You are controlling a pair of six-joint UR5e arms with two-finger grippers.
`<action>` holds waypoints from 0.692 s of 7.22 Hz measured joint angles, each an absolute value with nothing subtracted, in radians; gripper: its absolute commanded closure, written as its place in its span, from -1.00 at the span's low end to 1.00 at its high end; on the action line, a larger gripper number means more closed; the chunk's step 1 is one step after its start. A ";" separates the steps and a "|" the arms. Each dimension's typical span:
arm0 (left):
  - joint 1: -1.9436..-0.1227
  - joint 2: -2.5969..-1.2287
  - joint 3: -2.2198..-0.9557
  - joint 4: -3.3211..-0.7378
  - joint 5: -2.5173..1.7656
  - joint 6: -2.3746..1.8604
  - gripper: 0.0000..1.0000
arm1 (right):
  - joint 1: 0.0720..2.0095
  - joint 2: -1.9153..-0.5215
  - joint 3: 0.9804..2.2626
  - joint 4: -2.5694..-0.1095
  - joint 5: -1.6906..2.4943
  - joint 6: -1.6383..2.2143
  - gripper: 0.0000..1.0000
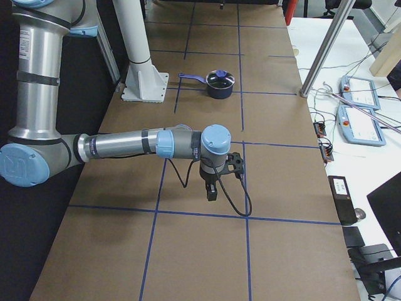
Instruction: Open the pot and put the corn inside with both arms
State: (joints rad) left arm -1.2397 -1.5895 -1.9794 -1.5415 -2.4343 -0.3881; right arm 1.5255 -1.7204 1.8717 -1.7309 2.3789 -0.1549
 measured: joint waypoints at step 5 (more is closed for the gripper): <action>-0.685 -2.176 -1.914 -1.417 -2.067 -1.098 -1.00 | 1.525 -1.721 1.873 -1.731 2.391 -0.153 -0.99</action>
